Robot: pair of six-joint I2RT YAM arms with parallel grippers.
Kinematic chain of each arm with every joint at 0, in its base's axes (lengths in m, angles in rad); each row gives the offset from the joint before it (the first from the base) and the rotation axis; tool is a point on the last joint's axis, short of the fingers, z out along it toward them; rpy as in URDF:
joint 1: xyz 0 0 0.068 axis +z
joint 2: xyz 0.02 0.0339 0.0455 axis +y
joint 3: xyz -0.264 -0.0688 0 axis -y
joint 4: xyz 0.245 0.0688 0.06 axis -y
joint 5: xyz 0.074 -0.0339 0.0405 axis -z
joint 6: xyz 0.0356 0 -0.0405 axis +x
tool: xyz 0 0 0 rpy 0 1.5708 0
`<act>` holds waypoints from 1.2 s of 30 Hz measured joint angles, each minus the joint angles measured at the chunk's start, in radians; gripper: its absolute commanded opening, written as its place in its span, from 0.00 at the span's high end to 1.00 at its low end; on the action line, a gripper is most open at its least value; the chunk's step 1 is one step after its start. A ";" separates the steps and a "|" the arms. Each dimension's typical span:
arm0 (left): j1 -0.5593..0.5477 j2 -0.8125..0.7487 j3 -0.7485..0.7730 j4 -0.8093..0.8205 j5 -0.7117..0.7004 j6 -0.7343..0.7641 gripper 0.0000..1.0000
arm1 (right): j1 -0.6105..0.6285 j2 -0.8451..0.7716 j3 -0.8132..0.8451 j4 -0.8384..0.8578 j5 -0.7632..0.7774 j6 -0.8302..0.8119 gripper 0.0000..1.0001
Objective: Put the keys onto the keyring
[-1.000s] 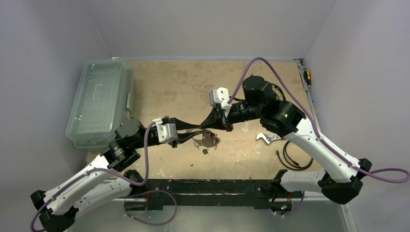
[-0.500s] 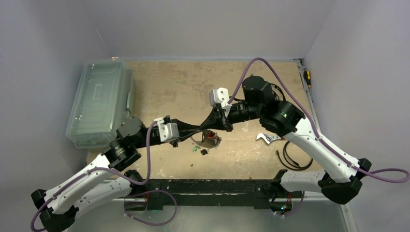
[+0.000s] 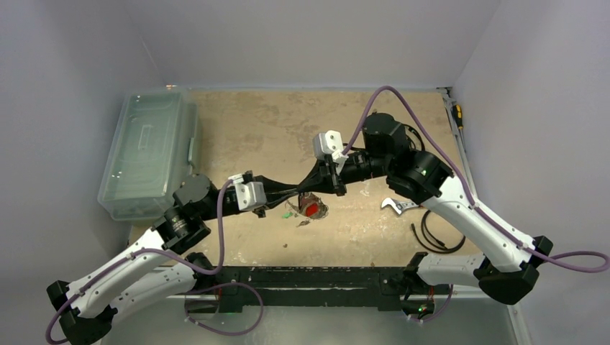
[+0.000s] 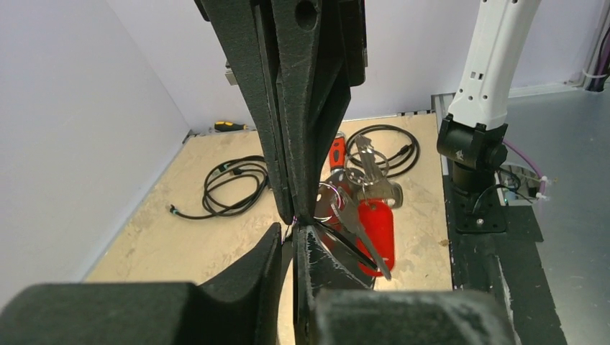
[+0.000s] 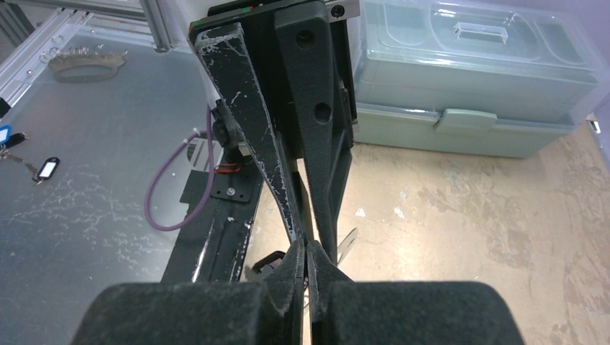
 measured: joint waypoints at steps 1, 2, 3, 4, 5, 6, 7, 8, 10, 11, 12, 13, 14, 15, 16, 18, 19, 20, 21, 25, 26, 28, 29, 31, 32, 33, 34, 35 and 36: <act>0.000 0.000 -0.002 0.002 -0.001 0.000 1.00 | -0.001 0.000 0.000 0.003 0.000 0.000 1.00; 0.000 -0.001 -0.003 0.002 -0.001 0.000 1.00 | -0.001 0.000 0.000 0.006 0.000 0.000 1.00; -0.001 -0.002 -0.003 0.002 -0.001 0.000 1.00 | -0.002 0.000 0.000 0.009 -0.001 0.000 1.00; -0.002 -0.003 -0.003 0.003 -0.001 0.000 1.00 | -0.002 0.000 0.000 0.011 -0.003 0.000 1.00; -0.002 -0.006 -0.003 0.005 -0.001 0.000 1.00 | -0.002 0.000 0.000 0.014 -0.004 0.000 1.00; -0.001 -0.008 -0.004 0.006 -0.003 0.000 1.00 | -0.002 0.000 0.000 0.015 -0.005 0.000 1.00; -0.001 -0.010 -0.007 0.010 -0.005 0.000 1.00 | -0.002 0.000 -0.002 0.018 -0.005 0.001 1.00; -0.002 -0.013 -0.012 0.015 -0.006 0.000 1.00 | -0.002 0.000 -0.004 0.021 -0.005 0.001 1.00; -0.002 -0.019 -0.021 0.018 -0.010 0.000 1.00 | -0.002 0.000 -0.012 0.028 -0.005 0.002 1.00; -0.002 -0.020 -0.024 0.017 -0.013 0.000 1.00 | -0.002 0.000 -0.016 0.032 -0.004 0.004 1.00; -0.002 -0.022 -0.026 0.018 -0.016 0.000 1.00 | -0.002 -0.002 -0.020 0.036 -0.001 0.006 1.00; -0.002 -0.023 -0.029 0.018 -0.020 0.000 1.00 | -0.002 -0.004 -0.026 0.042 0.002 0.009 1.00; -0.002 -0.025 -0.031 0.019 -0.023 0.000 1.00 | -0.002 -0.008 -0.032 0.048 0.010 0.014 1.00; -0.002 -0.027 -0.034 0.021 -0.028 0.000 1.00 | -0.001 -0.013 -0.039 0.053 0.020 0.019 0.98; -0.002 -0.030 -0.035 0.024 -0.034 0.000 1.00 | 0.000 -0.019 -0.045 0.060 0.028 0.024 0.93; -0.002 -0.037 -0.036 0.026 -0.042 0.000 1.00 | 0.002 -0.031 -0.053 0.067 0.049 0.037 0.77; -0.002 -0.042 -0.036 0.029 -0.047 0.000 1.00 | 0.002 -0.038 -0.056 0.071 0.057 0.045 0.72; -0.002 -0.047 -0.037 0.029 -0.058 0.000 1.00 | 0.002 -0.047 -0.059 0.074 0.066 0.052 0.70; -0.002 -0.051 -0.040 0.030 -0.066 0.000 1.00 | 0.002 -0.057 -0.060 0.075 0.074 0.060 0.67; -0.001 -0.061 -0.060 0.035 -0.099 -0.001 1.00 | 0.002 -0.098 -0.062 0.089 0.083 0.079 0.58; -0.001 -0.061 -0.064 0.037 -0.105 -0.001 1.00 | 0.003 -0.106 -0.062 0.096 0.085 0.084 0.57; -0.001 -0.061 -0.073 0.040 -0.113 -0.002 1.00 | 0.003 -0.116 -0.062 0.110 0.098 0.090 0.56; -0.001 -0.061 -0.077 0.044 -0.115 -0.002 1.00 | 0.003 -0.119 -0.063 0.117 0.104 0.093 0.56; -0.001 -0.064 -0.086 0.051 -0.117 -0.003 1.00 | 0.003 -0.120 -0.063 0.130 0.119 0.100 0.56; -0.001 -0.066 -0.089 0.053 -0.116 -0.003 1.00 | 0.003 -0.120 -0.066 0.136 0.127 0.102 0.57; -0.001 -0.069 -0.095 0.058 -0.116 -0.004 1.00 | 0.003 -0.120 -0.068 0.141 0.132 0.105 0.57; -0.001 -0.074 -0.100 0.063 -0.116 -0.005 1.00 | 0.003 -0.120 -0.071 0.146 0.135 0.106 0.57; -0.001 -0.078 -0.104 0.066 -0.116 -0.007 1.00 | 0.003 -0.120 -0.075 0.151 0.138 0.106 0.57; -0.001 -0.082 -0.107 0.072 -0.116 -0.009 1.00 | 0.003 -0.119 -0.079 0.154 0.145 0.106 0.57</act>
